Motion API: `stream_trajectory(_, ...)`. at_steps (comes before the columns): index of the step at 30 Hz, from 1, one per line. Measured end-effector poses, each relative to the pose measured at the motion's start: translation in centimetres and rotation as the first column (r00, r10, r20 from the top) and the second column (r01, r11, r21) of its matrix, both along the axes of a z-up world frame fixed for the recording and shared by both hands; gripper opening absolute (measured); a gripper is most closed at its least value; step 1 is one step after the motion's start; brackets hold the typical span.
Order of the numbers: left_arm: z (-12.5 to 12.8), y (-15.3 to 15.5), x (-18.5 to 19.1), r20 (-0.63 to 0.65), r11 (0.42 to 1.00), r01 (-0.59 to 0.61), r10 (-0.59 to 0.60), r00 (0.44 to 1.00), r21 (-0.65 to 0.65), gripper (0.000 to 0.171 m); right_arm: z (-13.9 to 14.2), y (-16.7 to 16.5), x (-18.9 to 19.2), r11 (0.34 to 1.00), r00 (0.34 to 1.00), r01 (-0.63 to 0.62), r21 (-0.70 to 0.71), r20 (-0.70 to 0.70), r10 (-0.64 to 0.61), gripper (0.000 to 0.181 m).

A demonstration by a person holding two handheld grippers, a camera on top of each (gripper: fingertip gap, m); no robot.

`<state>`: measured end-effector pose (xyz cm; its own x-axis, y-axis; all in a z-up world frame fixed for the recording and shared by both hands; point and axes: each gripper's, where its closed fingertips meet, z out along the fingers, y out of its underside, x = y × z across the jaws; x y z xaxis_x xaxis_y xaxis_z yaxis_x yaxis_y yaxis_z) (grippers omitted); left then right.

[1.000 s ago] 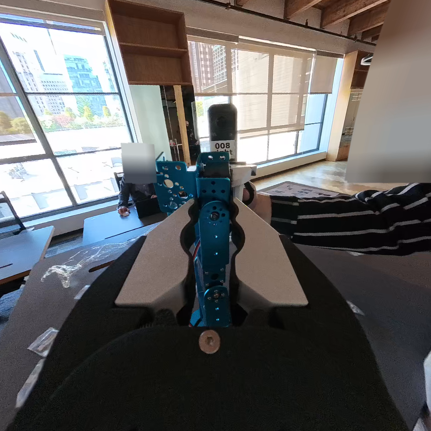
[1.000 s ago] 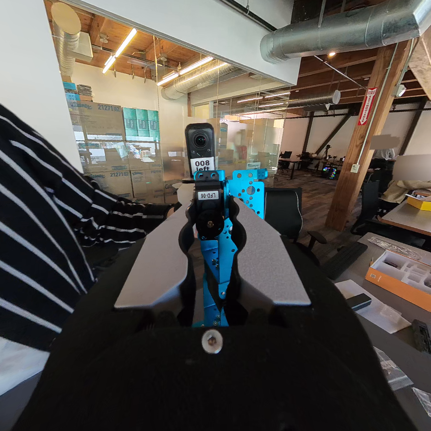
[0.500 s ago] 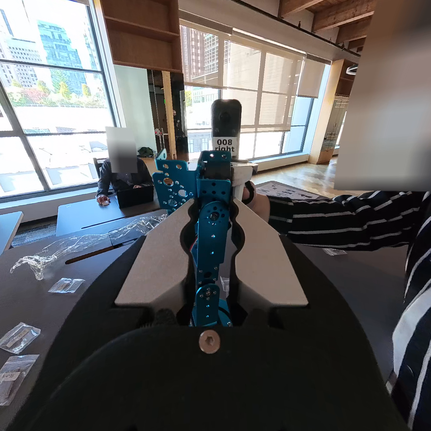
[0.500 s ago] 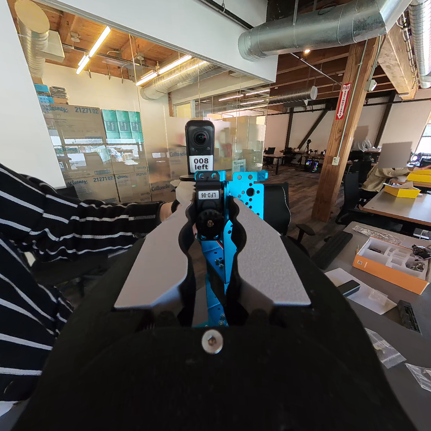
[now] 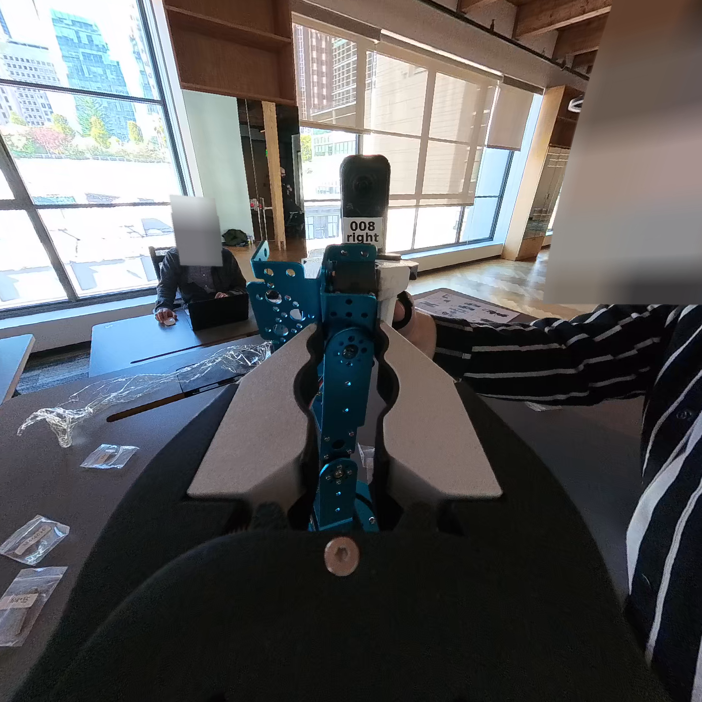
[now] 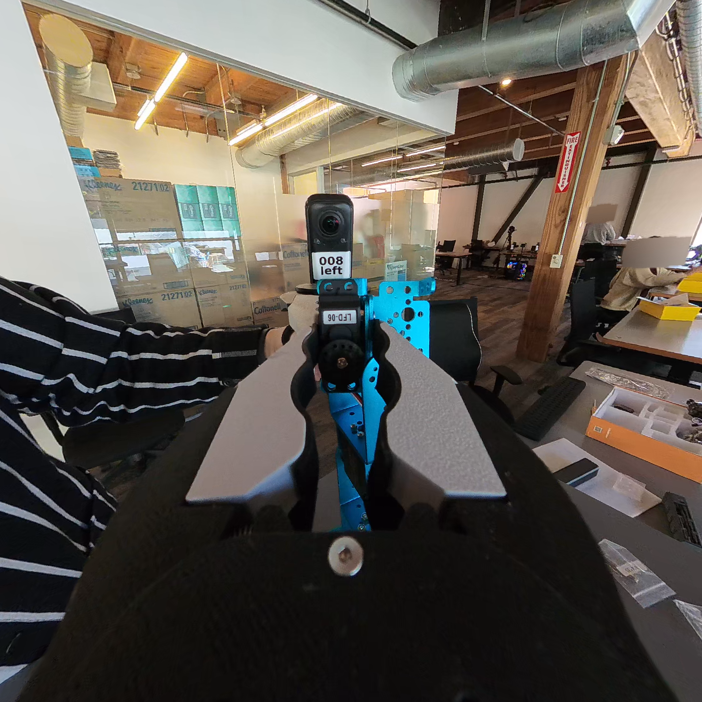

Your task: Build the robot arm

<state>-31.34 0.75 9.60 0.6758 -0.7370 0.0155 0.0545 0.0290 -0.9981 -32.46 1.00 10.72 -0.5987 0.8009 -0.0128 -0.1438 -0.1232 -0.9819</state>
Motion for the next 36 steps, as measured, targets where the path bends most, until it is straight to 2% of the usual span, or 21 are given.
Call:
stream_trajectory(11,0.1,-0.1,0.0,0.009,1.000,0.005,-0.005,1.000,0.030,0.023,0.0,-0.1,0.1,1.000,1.000,0.008,0.006,0.002,-0.008,0.026)
stream_trajectory(19,0.6,-1.9,-1.7,0.128,0.997,0.009,-0.018,0.992,0.076,0.034,0.0,-0.3,0.2,1.000,1.000,0.010,-0.011,0.006,-0.010,0.026)
stream_trajectory(25,1.0,-1.9,-1.0,0.081,0.995,0.006,-0.014,0.997,0.101,0.040,0.1,-0.3,0.3,0.999,0.999,0.030,-0.018,-0.012,-0.030,0.026)
stream_trajectory(28,1.2,-1.6,0.1,0.006,0.995,-0.012,0.012,1.000,0.099,0.042,0.1,-0.3,0.3,0.999,0.999,0.032,-0.020,-0.025,-0.032,0.026)
stream_trajectory(31,1.1,-0.7,0.3,-0.054,0.993,-0.076,0.081,0.995,0.093,0.040,0.1,-0.3,0.2,0.999,0.999,0.029,-0.025,-0.035,-0.030,0.026)
stream_trajectory(36,1.0,0.3,-0.2,-0.082,0.983,-0.163,0.170,0.982,0.087,0.038,0.2,0.0,0.0,0.998,0.999,0.010,-0.055,-0.042,-0.013,0.026)
